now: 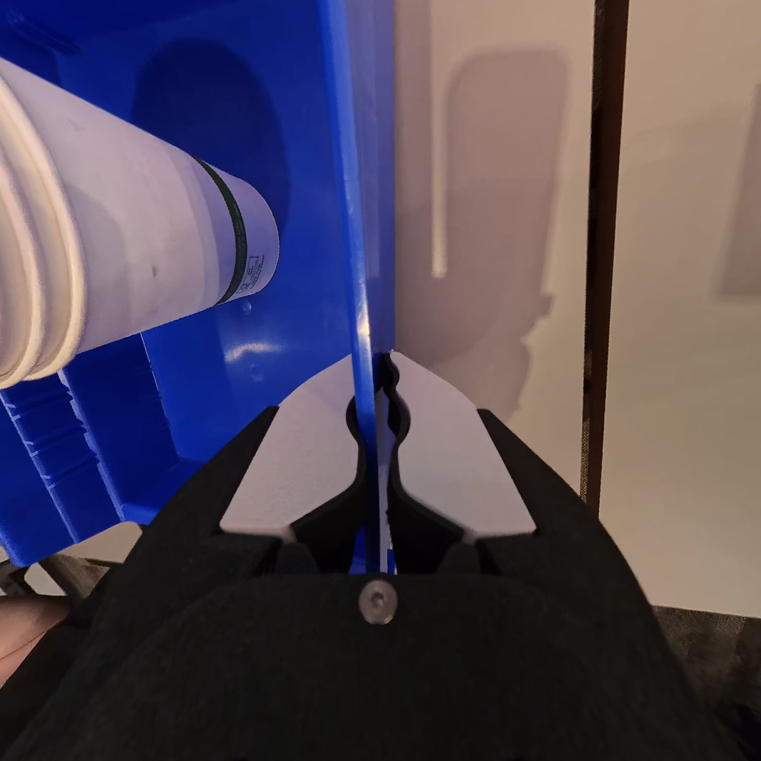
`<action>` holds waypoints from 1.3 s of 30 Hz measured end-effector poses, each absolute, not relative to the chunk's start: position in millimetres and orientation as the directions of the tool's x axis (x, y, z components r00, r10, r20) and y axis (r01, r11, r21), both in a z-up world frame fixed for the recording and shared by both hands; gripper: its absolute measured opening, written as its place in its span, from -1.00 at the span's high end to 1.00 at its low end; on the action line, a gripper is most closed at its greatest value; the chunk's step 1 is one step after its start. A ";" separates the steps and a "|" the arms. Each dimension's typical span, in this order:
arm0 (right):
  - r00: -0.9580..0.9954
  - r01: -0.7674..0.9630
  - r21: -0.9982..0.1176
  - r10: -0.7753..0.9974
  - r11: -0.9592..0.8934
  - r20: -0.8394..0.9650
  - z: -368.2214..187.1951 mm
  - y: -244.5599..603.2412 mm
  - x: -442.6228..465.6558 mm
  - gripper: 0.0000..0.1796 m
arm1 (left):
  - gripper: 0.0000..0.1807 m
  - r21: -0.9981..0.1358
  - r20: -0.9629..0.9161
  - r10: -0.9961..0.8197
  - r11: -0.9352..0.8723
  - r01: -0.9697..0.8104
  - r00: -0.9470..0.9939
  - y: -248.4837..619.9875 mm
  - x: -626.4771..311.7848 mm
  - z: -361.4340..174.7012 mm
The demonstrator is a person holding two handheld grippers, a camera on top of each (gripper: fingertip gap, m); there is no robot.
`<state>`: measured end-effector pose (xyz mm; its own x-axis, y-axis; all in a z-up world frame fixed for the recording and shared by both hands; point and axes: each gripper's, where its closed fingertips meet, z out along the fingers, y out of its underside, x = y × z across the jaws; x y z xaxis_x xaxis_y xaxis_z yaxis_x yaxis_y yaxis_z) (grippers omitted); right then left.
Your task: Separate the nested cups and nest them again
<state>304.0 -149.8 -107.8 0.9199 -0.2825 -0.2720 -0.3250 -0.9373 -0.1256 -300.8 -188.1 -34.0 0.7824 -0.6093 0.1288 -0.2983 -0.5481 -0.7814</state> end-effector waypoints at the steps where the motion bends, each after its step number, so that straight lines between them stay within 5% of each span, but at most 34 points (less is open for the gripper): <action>1: 0.918 -0.327 -0.126 -0.284 -0.937 -0.276 -104.5 -151.2 303.2 0.95 | 0.42 -0.783 0.129 -0.599 -0.551 -0.289 0.790 -187.9 -307.6 -35.2; 12: 0.937 -0.259 -0.181 -0.200 -0.949 -0.287 -16.4 -140.0 248.8 0.95 | 0.41 -0.799 0.112 -0.546 -0.547 -0.251 0.830 -190.4 -355.7 -39.3; 22: 0.950 -0.001 -0.206 0.063 -0.978 -0.305 67.0 -87.1 69.7 0.95 | 0.42 -0.820 0.133 -0.489 -0.543 -0.182 0.862 -206.5 -412.4 -35.1; 39: 0.782 0.417 -0.255 0.488 -0.872 -0.388 44.9 12.1 -320.0 0.95 | 0.42 -0.850 0.107 -0.245 -0.525 -0.039 0.964 -233.2 -556.4 -23.9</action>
